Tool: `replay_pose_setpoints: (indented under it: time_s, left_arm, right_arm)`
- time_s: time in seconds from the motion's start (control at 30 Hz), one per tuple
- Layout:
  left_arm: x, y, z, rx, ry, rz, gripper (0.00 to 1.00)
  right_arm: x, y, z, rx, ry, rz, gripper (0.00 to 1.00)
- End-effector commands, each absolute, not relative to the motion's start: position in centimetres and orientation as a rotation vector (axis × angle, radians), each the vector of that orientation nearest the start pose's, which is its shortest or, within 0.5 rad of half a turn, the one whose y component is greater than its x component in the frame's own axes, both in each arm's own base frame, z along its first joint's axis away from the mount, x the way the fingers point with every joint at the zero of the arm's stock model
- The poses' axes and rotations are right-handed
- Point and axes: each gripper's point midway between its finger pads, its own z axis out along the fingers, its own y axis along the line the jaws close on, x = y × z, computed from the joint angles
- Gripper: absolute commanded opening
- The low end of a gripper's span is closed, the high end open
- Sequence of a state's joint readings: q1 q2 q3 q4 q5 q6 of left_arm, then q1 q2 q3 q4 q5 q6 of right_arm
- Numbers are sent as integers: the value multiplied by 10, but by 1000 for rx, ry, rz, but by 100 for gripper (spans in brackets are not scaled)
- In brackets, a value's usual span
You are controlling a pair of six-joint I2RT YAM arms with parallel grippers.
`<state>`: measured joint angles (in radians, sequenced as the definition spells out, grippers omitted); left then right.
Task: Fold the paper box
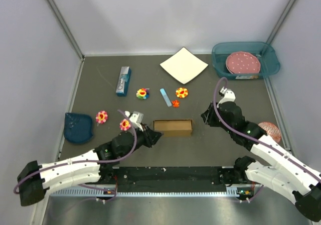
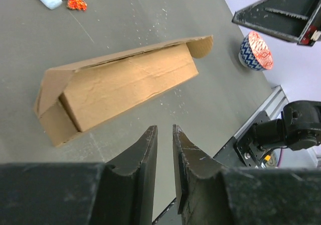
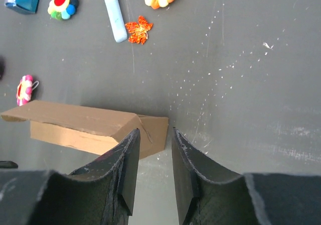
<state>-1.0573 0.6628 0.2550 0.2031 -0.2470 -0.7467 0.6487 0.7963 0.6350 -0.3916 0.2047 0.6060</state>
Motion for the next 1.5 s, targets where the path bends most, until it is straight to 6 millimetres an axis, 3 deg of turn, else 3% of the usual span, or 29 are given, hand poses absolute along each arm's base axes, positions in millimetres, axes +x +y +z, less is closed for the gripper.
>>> replay_pose_setpoints:
  time_s: [0.0,0.23,0.43,0.67,0.9,1.2,1.47]
  left_arm:
    - [167,-270,178,115,1780,-1087,24]
    - [185,-274,168,88,1744,-999,24]
    - [198,-276,173,79,1702,-931,24]
    - [192,-281,164,106,1735,-951,24]
    - [186,-263,183,100,1678,-950,25]
    - [183,-272,171,153,1725,-940,25]
    - [181,-274,173,171,1722,-948,25]
  right_arm:
    - [237,171,182,-12,2111,532,33]
    - [242,174,178,-17,2115,507,33]
    - [243,186,180,-79,2107,514,32]
    - [237,199,174,-168,2120,490,32]
    - [234,202,164,-215,2143,470,33]
    - [235,208,149,-270,2173,416,33]
    - [227,197,172,-220,2099,455,35]
